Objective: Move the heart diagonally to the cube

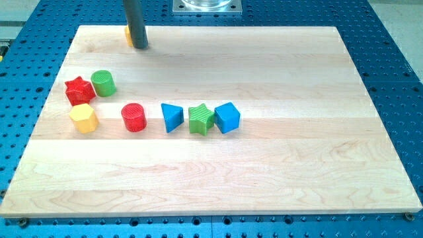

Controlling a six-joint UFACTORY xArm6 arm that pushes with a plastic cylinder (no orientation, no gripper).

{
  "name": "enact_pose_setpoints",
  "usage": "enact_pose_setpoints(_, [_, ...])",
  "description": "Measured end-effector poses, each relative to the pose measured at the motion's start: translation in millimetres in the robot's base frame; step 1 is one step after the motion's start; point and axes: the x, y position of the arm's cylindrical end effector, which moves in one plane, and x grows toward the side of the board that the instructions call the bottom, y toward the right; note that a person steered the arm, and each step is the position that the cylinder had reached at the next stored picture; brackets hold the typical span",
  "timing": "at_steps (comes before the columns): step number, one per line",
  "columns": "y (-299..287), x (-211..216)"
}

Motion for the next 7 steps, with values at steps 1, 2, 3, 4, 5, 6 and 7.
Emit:
enact_pose_setpoints(1, [34, -3])
enact_pose_setpoints(2, [22, -18])
enact_pose_setpoints(3, [-30, -21])
enact_pose_setpoints(4, [-44, -21])
enact_pose_setpoints(5, [-44, -21])
enact_pose_setpoints(6, [-44, -21])
enact_pose_setpoints(7, [-44, -21])
